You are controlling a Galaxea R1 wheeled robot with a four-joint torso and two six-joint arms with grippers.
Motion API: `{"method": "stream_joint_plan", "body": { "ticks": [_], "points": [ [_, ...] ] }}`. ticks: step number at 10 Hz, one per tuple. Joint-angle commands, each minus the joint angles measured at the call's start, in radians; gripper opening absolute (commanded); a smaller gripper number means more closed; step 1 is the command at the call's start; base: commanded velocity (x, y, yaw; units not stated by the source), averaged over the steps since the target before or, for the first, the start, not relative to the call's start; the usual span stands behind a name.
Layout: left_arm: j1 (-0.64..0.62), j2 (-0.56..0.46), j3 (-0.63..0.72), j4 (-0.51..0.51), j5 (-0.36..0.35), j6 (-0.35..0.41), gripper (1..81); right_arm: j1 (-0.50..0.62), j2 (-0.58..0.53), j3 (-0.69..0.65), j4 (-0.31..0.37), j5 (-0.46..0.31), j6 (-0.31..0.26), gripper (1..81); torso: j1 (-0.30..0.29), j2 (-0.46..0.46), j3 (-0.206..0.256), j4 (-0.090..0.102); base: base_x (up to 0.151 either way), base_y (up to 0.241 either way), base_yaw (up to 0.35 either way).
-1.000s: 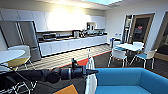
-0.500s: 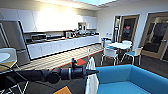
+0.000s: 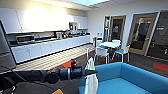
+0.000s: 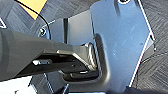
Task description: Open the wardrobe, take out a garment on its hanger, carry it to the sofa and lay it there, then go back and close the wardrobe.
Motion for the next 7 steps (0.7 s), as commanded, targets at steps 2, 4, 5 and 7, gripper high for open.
{"method": "stream_joint_plan", "body": {
  "ticks": [2,4,5,7],
  "points": [
    [-0.15,0.001,0.025,0.037,-0.046,0.021,1.0,0.029,-0.004,0.006,-0.009,-0.05,-0.003,81.1,0.0,0.0,0.0,0.0,0.0,0.0,-0.23],
    [-0.149,0.001,0.025,0.038,-0.04,0.021,1.0,0.029,-0.004,0.006,-0.009,-0.05,-0.003,81.1,0.0,0.0,0.0,0.0,0.0,0.0,-0.23],
    [-0.15,0.001,0.025,0.04,-0.04,0.021,1.0,0.029,-0.004,0.006,-0.009,-0.05,-0.003,81.1,0.0,0.0,0.0,0.0,0.0,0.0,-0.23],
    [-0.15,0.001,0.025,0.04,-0.04,0.021,1.0,0.029,-0.003,0.006,-0.009,-0.05,-0.003,81.1,0.0,0.0,0.0,0.0,0.0,0.0,-0.23]
  ]
}}
